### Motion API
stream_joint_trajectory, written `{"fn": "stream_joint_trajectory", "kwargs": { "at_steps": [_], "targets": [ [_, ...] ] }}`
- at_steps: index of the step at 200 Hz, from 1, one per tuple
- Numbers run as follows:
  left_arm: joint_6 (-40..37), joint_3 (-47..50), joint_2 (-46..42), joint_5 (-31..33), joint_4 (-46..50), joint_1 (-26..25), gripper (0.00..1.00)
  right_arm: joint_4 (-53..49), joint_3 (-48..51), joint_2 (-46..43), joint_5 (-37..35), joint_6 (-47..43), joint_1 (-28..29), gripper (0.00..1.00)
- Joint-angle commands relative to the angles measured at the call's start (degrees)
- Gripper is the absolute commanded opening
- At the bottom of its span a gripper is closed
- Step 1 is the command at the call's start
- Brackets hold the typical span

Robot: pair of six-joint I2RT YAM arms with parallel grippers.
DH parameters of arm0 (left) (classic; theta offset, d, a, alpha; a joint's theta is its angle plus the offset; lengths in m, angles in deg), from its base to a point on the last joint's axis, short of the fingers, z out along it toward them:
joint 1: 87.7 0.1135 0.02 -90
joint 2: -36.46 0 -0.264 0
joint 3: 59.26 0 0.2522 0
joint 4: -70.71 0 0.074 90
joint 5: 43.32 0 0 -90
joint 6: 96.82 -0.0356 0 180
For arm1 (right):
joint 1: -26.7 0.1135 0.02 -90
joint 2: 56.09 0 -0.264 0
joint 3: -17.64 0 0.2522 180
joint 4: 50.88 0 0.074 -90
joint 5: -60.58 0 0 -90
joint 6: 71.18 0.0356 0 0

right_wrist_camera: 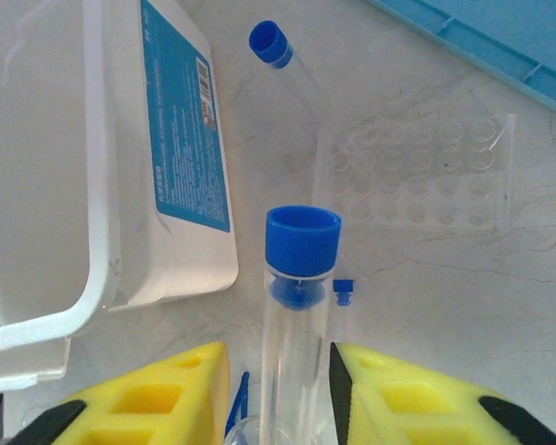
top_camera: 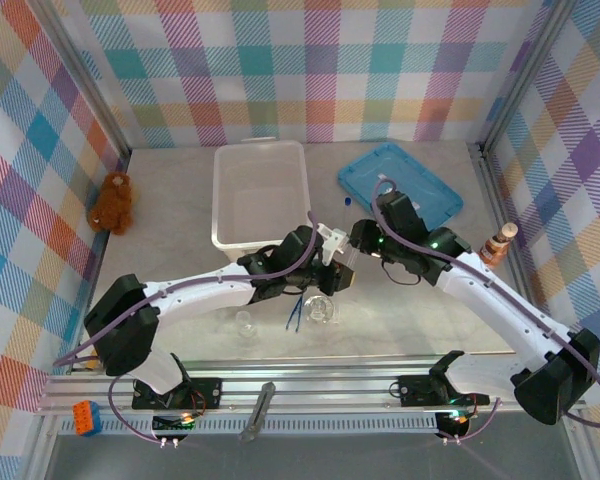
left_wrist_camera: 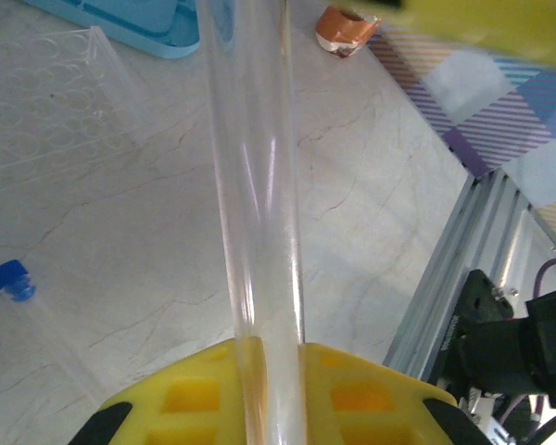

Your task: Organize the chemistry lab equipment

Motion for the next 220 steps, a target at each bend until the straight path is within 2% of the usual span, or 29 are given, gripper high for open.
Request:
{"fn": "stream_joint_trajectory", "kwargs": {
  "at_steps": [1,41,87,123,220],
  "targets": [
    [-4.7,1.7,-2.9,2.3,1.4,0.6,0.09,-3.5,-3.8,-1.6,5.6,-3.7,-3.3,0.39],
    [-7.9,3.8,-4.8,4.9,1.5,0.6,0.08,-8.0,-7.9,1.3,20.6,-10.9,-11.6,0.40],
    [-11.1,4.7,-5.5,6.2,2.1,0.7,0.07,-7.8,-8.2,3.8,33.9,-15.1,-16.0,0.40],
    [-11.7,5.0,-5.9,6.0,1.9,0.6,0.07,-6.5,-7.3,5.5,37.7,-17.3,-16.1,0.40],
    [-11.5,5.8,-6.6,4.2,0.8,0.6,0.08,-3.5,-6.0,10.4,41.7,-17.6,-16.2,0.40]
  ]
}}
